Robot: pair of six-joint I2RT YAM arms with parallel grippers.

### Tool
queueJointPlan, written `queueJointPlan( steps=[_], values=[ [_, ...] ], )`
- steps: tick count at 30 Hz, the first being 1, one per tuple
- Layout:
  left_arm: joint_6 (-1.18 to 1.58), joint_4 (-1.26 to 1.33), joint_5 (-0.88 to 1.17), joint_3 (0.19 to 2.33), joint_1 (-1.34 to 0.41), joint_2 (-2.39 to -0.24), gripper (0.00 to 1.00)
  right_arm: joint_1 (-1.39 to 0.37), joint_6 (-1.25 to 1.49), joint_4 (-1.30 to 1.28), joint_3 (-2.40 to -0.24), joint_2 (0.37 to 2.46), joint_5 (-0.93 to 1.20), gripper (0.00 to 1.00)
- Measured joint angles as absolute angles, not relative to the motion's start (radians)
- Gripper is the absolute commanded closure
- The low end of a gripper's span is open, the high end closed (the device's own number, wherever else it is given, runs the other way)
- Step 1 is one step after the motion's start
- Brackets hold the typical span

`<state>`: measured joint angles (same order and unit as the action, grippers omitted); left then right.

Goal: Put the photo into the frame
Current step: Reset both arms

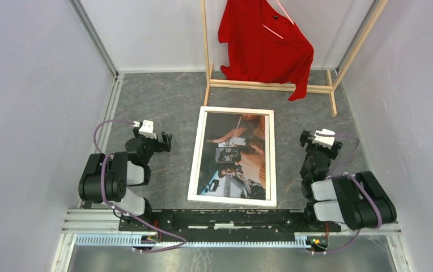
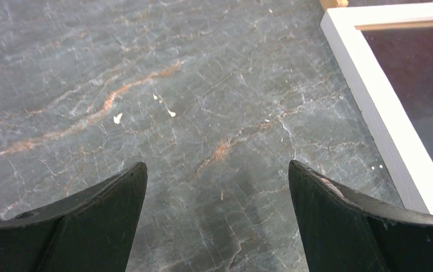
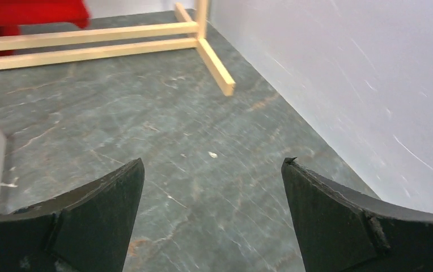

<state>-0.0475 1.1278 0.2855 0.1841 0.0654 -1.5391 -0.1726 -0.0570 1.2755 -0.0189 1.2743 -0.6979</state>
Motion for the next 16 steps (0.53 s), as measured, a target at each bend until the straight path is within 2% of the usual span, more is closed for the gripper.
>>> queueJointPlan(
  steps=[2, 4, 16],
  values=[
    [-0.046, 1.151, 0.285, 0.188, 0.065, -1.541, 0.0, -0.172, -0.103, 1.38, -0.02, 1.347, -0.621, 0.02],
    [-0.045, 1.167, 0.286, 0.191, 0.065, -1.54, 0.0, -0.172, -0.122, 1.377, -0.019, 1.384, -0.572, 0.02],
    [-0.045, 1.185, 0.285, 0.195, 0.065, -1.542, 0.0, -0.151, -0.155, 1.367, -0.016, 1.384, -0.464, 0.02]
  ],
)
